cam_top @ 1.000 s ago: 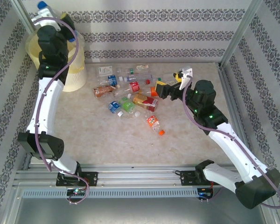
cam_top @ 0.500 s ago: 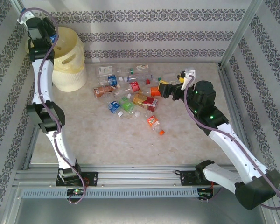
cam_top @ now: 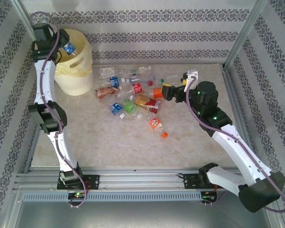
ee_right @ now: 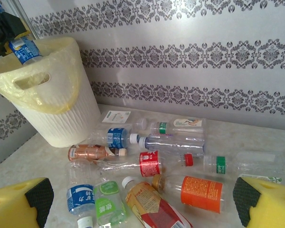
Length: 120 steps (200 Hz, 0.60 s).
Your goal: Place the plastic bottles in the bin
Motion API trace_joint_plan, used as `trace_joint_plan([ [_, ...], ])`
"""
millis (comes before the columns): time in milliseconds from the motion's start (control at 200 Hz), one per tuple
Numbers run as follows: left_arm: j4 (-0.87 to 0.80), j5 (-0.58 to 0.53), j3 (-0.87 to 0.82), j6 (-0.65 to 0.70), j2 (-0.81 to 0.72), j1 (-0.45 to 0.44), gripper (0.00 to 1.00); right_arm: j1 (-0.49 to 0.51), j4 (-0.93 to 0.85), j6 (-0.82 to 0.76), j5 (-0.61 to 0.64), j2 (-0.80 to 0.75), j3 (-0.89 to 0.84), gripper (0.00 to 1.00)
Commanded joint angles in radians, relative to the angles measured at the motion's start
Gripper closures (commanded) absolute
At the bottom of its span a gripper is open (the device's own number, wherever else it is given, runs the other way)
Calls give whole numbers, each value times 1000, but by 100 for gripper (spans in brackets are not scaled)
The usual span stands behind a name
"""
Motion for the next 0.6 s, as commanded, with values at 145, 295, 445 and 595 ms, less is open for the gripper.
trace_joint_plan([
  [145, -60, 26, 29, -4, 19, -46, 31, -14, -10, 9, -34, 33, 34, 2],
  [295, -13, 91, 36, 6, 51, -46, 20, -18, 0, 37, -2, 41, 9, 2],
  [445, 7, 162, 68, 38, 58, -46, 10, -34, 10, 122, 41, 56, -37, 2],
  [595, -27, 207, 104, 90, 47, -48, 8, -52, -29, 178, 98, 67, -95, 2],
])
